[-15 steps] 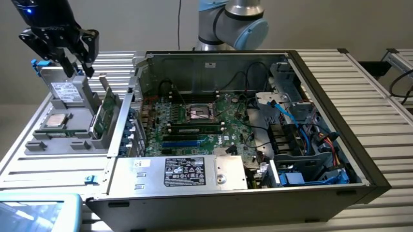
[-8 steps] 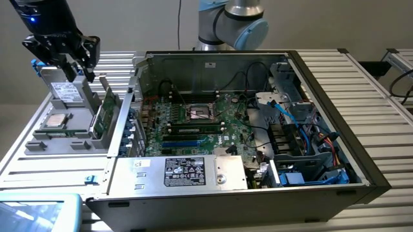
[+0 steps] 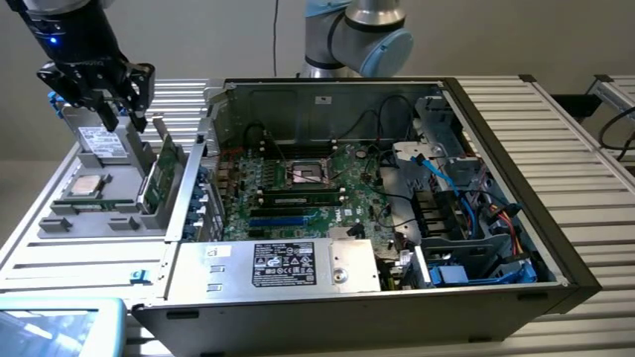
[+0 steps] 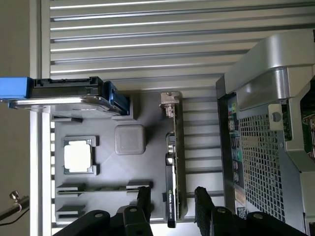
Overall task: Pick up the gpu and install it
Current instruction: 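Pick up the gpu and move the gpu toward the slot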
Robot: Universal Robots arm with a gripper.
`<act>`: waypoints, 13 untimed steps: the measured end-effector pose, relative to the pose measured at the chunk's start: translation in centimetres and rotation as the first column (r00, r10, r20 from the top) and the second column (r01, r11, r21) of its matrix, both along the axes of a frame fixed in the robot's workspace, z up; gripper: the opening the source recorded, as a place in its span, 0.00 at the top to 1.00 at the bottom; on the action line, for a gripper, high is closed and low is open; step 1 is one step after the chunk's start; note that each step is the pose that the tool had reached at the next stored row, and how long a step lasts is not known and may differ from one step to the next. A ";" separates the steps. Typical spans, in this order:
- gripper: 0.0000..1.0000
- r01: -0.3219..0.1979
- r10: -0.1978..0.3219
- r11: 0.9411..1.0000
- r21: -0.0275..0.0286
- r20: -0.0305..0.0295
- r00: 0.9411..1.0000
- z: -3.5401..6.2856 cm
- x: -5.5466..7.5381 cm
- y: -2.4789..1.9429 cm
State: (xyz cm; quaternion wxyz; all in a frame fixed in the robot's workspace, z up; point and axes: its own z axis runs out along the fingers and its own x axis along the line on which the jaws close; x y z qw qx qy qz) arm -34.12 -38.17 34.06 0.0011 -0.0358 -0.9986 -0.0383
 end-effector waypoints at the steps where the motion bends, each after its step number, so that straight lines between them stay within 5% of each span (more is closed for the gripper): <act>1: 0.51 0.000 0.000 1.000 0.000 0.001 1.000 -0.09 -0.1 -0.01; 6: 0.51 0.000 0.000 1.000 0.001 0.013 1.000 -0.84 -0.8 -0.02; 13: 0.51 0.000 0.000 1.000 0.003 0.013 1.000 -2.09 -0.8 -0.15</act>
